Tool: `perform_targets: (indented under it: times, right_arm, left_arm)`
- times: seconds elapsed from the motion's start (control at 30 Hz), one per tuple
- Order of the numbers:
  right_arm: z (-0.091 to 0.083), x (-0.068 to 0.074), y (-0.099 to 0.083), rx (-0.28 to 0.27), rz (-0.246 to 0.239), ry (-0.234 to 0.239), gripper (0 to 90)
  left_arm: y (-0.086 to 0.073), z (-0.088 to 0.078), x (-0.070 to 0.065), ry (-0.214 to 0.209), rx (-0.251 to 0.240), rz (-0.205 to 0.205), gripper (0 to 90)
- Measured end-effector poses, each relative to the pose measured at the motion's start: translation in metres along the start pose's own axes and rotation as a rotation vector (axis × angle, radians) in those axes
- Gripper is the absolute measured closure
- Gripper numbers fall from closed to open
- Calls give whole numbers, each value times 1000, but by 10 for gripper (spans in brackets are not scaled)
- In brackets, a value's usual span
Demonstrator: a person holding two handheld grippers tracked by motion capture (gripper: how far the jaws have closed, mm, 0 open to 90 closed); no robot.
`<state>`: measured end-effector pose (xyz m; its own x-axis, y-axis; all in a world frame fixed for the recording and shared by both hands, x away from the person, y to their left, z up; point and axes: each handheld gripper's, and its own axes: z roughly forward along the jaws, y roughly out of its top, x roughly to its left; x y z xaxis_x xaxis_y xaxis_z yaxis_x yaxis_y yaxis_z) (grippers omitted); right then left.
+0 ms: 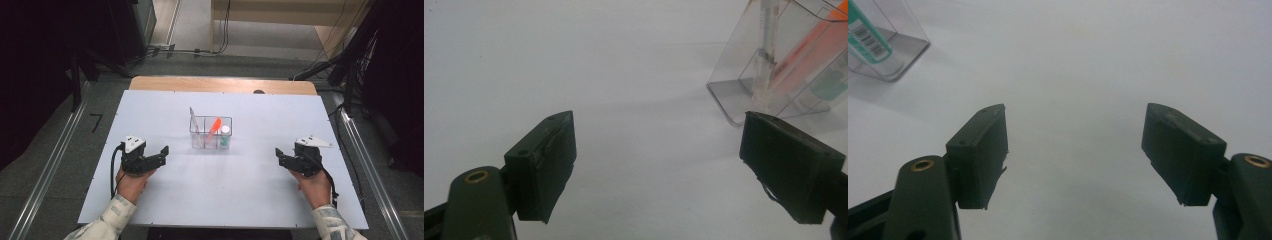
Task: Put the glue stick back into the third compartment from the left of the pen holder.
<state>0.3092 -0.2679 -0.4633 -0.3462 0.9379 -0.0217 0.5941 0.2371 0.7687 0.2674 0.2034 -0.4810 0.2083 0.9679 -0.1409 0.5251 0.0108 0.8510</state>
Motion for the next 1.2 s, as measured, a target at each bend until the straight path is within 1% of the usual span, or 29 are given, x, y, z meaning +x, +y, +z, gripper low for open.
perform_targets:
  times: [0.2,0.33,0.53,0.67,0.8,0.87,1.07,1.2]
  right_arm:
    - [-9,-16,-8,5,30,-32,249]
    - [-13,-24,-14,17,23,-68,247]
    - [-21,-36,-21,21,48,-84,246]
    - [-24,-41,-25,23,57,-94,246]
    - [-27,-44,-27,22,52,-108,246]
    - [-27,-46,-28,20,53,-118,246]
    - [-31,-54,-32,26,76,-134,246]
    - [-32,-56,-34,24,81,-139,246]
  left_arm:
    - [-1,-1,3,10,2,3,153]
    - [-1,-2,4,13,1,3,153]
    - [-4,-5,7,28,6,10,153]
    - [-6,-6,9,39,7,18,153]
    - [-7,-9,9,48,8,36,153]
    - [-8,-10,9,54,8,38,153]
    - [-11,-15,11,70,4,51,152]
    - [-13,-19,14,80,6,58,152]
